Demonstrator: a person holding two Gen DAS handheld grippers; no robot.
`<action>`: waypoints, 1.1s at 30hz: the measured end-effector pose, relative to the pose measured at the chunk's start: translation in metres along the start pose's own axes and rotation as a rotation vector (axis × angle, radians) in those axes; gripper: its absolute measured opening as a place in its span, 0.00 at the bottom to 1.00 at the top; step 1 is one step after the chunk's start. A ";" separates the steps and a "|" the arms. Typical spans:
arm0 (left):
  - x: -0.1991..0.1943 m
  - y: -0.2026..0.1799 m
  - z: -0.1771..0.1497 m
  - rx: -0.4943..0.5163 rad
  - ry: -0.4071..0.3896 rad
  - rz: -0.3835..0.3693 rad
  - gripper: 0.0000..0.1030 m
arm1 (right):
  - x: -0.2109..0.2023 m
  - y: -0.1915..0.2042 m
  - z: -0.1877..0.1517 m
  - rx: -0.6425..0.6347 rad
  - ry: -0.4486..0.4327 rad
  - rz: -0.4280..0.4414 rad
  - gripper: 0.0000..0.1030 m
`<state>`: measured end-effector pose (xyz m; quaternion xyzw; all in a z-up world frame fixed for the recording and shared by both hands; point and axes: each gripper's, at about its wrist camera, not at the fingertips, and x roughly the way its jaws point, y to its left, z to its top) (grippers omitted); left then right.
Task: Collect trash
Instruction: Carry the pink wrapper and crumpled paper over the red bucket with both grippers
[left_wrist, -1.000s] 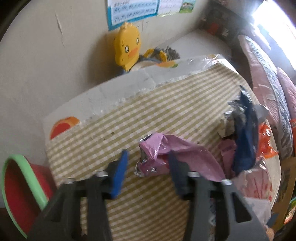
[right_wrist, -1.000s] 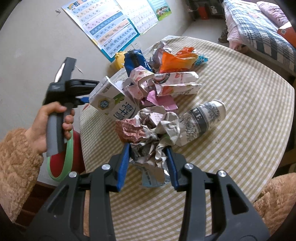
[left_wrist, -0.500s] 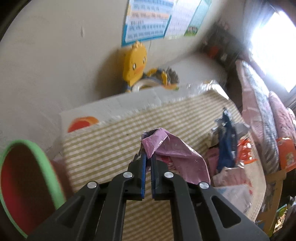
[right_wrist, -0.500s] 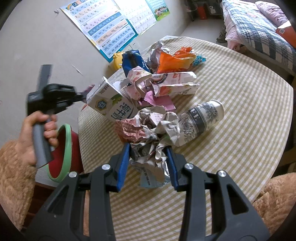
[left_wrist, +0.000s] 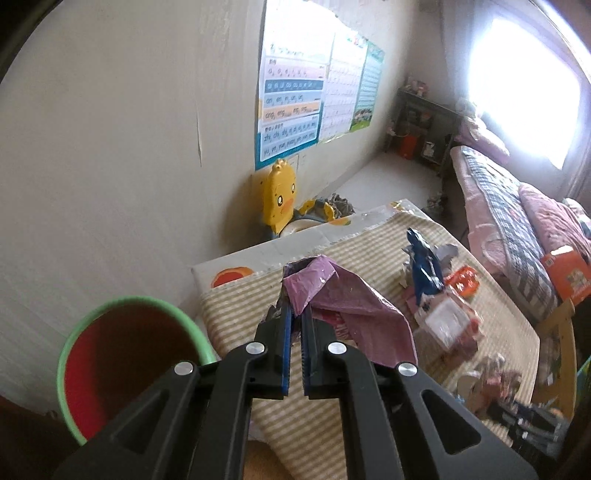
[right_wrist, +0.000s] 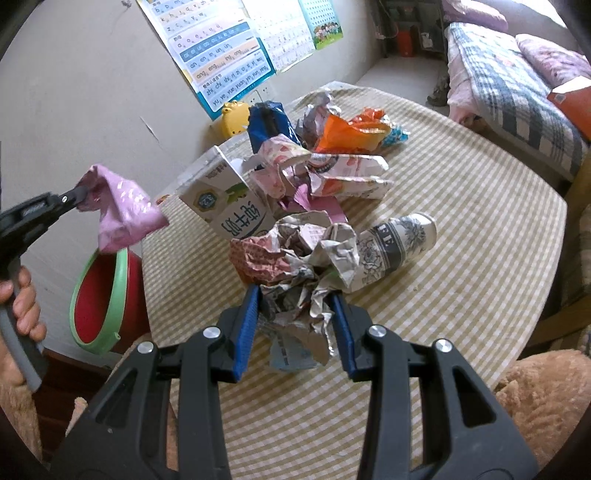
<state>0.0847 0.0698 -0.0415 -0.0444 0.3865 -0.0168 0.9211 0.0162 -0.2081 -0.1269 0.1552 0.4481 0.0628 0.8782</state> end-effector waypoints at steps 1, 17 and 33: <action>-0.004 0.000 -0.003 0.009 -0.003 0.001 0.01 | -0.003 0.002 0.000 -0.004 -0.006 -0.004 0.37; -0.034 0.038 -0.023 -0.042 -0.039 0.022 0.02 | -0.042 0.047 0.019 -0.057 -0.067 0.027 0.37; -0.043 0.101 -0.039 -0.144 -0.046 0.115 0.02 | -0.030 0.118 0.029 -0.184 -0.039 0.107 0.37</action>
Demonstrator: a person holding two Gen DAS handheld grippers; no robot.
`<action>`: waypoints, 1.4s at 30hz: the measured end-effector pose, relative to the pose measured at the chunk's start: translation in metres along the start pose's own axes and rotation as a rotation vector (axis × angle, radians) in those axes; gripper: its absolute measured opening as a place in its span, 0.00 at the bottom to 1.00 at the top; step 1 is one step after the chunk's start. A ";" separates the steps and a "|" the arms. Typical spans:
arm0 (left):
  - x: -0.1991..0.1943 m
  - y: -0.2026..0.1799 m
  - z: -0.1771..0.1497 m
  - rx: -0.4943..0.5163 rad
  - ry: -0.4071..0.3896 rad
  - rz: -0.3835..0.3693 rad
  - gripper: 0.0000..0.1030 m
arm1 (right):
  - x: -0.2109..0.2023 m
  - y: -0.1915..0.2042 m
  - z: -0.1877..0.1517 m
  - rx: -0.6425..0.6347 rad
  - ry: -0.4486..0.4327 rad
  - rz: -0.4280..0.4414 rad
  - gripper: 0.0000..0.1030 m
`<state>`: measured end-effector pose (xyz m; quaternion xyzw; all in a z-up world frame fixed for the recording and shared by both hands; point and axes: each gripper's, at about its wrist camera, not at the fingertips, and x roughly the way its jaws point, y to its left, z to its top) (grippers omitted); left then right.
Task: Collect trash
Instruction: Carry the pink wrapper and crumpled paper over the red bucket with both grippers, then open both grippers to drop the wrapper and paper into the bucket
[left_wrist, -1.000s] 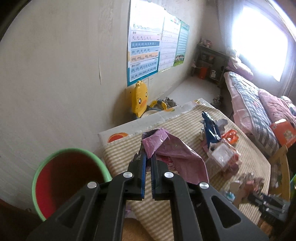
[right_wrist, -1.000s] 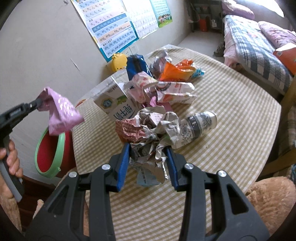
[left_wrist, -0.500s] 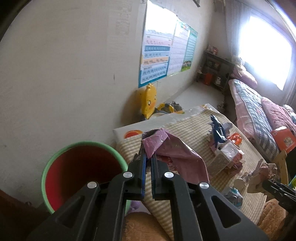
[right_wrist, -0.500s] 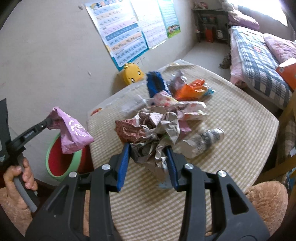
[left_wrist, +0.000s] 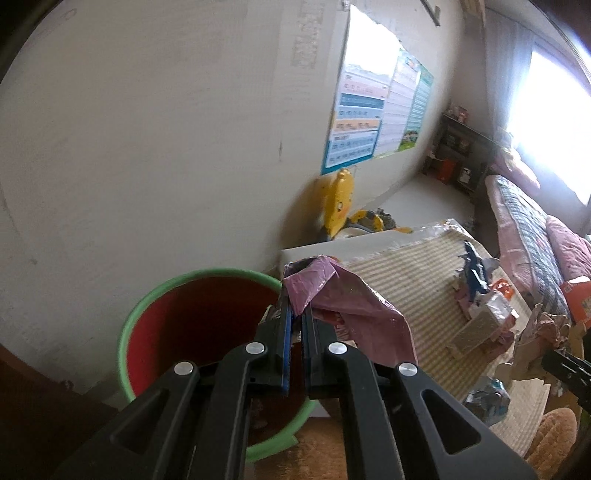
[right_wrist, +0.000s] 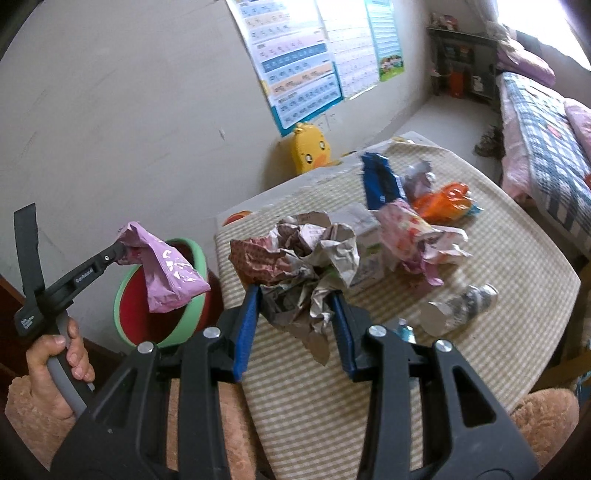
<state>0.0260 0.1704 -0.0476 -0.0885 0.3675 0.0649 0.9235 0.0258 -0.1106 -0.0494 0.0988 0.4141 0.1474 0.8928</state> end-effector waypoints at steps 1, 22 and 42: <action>-0.001 0.004 0.000 -0.004 -0.003 0.009 0.02 | 0.002 0.004 0.001 -0.008 0.004 0.007 0.37; 0.012 0.093 -0.019 -0.080 0.070 0.258 0.03 | 0.089 0.137 0.032 -0.167 0.157 0.272 0.37; 0.009 0.090 -0.026 -0.072 0.065 0.275 0.48 | 0.081 0.114 0.028 -0.127 0.150 0.247 0.74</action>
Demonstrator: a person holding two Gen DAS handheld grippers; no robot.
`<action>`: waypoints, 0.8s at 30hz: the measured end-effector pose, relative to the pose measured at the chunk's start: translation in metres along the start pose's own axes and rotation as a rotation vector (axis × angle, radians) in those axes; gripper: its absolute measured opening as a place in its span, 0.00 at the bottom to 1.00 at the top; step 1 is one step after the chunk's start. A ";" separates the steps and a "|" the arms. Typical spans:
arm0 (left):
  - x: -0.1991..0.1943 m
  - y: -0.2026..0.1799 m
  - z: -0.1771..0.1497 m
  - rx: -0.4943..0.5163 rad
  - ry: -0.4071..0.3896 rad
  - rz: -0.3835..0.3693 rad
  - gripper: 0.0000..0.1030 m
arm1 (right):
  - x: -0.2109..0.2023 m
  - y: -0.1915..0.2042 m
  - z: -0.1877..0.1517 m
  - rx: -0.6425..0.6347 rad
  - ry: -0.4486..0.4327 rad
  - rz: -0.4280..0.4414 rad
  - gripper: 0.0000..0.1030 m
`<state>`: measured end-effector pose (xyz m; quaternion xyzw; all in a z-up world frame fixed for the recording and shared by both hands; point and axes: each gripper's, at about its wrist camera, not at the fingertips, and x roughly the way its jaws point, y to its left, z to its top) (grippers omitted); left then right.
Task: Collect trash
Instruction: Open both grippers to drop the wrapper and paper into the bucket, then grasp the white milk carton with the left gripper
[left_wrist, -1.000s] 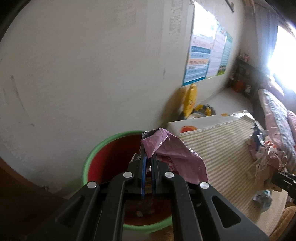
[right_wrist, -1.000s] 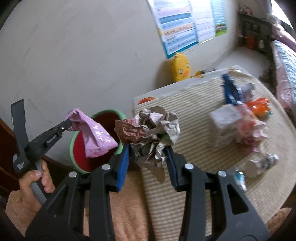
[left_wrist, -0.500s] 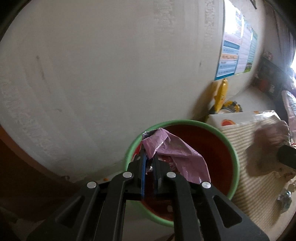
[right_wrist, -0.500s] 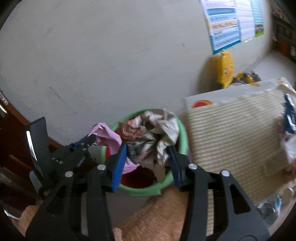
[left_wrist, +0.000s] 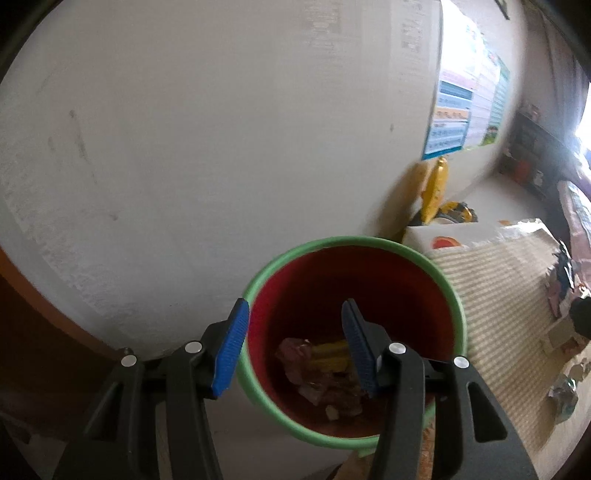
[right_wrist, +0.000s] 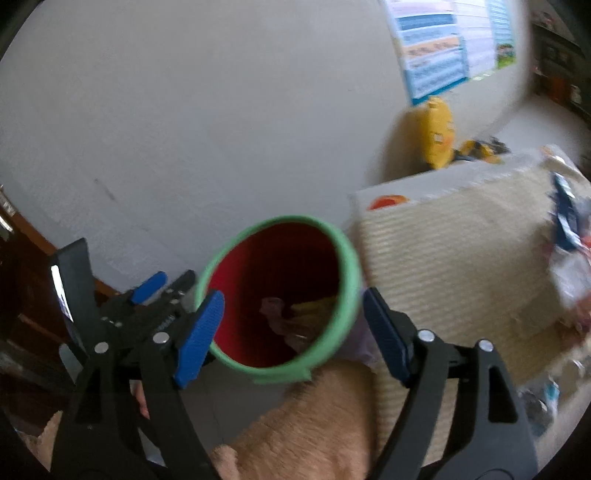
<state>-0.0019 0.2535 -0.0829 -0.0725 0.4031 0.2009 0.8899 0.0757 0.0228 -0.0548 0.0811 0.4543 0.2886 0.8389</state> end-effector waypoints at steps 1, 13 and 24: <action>-0.001 -0.004 0.000 0.008 -0.002 -0.005 0.49 | -0.009 -0.013 -0.005 0.017 -0.009 -0.033 0.75; -0.012 -0.048 -0.005 0.085 0.005 -0.085 0.52 | -0.090 -0.196 -0.087 0.439 -0.055 -0.396 0.79; -0.045 -0.127 -0.022 0.234 0.011 -0.264 0.57 | -0.085 -0.283 -0.110 0.663 -0.059 -0.402 0.81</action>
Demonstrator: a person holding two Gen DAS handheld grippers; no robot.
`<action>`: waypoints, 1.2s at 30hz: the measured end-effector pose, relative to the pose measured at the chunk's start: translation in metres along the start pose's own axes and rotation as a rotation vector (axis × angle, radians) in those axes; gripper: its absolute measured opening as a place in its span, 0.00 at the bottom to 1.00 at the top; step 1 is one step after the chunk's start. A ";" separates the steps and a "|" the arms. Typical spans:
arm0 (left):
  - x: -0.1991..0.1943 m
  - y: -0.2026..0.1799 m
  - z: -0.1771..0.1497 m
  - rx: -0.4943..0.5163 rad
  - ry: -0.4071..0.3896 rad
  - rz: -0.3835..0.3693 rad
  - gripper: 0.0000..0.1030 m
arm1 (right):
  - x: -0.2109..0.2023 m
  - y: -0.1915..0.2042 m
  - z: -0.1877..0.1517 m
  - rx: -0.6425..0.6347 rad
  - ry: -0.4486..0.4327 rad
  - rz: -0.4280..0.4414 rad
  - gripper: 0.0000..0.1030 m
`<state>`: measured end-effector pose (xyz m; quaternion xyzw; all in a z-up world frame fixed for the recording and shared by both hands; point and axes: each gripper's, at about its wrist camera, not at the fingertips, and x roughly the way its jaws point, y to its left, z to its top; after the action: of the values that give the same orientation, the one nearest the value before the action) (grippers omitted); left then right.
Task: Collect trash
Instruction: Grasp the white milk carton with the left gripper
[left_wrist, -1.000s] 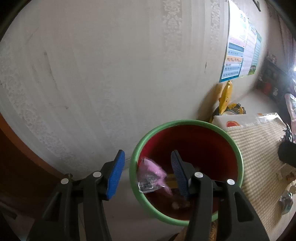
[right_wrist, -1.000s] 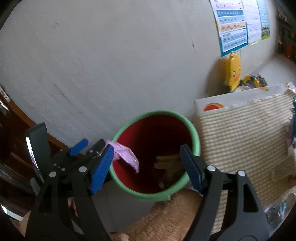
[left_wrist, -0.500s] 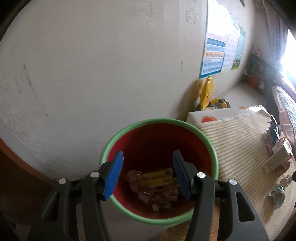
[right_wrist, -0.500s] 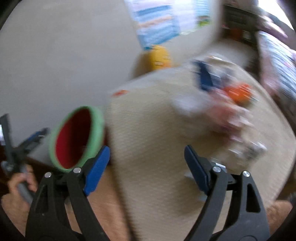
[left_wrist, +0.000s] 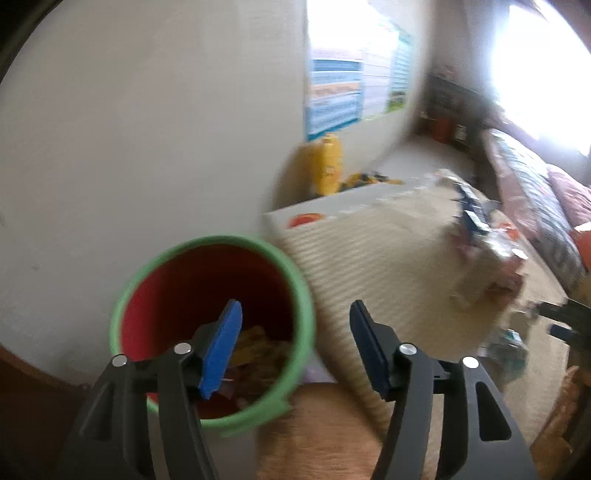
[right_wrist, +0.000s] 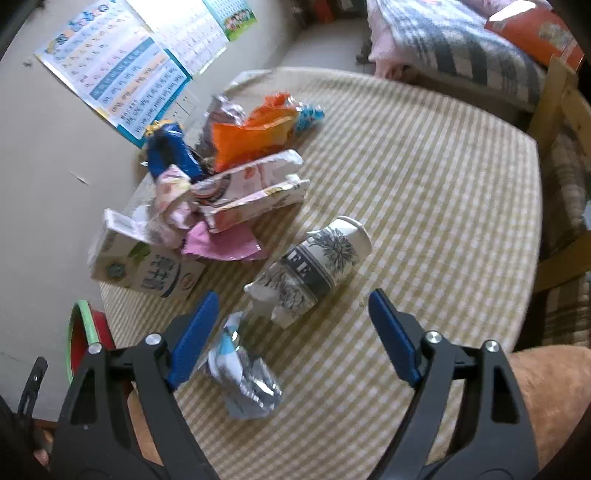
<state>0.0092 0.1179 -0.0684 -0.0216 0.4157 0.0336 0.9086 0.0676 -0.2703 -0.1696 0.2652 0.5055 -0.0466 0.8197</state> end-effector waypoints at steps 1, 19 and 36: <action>-0.001 -0.010 0.001 0.015 -0.001 -0.026 0.57 | 0.003 -0.002 0.001 0.004 0.003 0.004 0.81; 0.064 -0.172 0.019 0.215 -0.021 -0.291 0.64 | 0.007 -0.039 0.008 0.064 -0.031 0.056 0.81; 0.091 -0.207 0.024 0.329 0.007 -0.334 0.55 | 0.008 -0.037 0.009 0.061 -0.032 0.096 0.81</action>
<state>0.1035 -0.0826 -0.1194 0.0583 0.4095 -0.1853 0.8914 0.0662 -0.3047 -0.1875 0.3133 0.4775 -0.0267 0.8204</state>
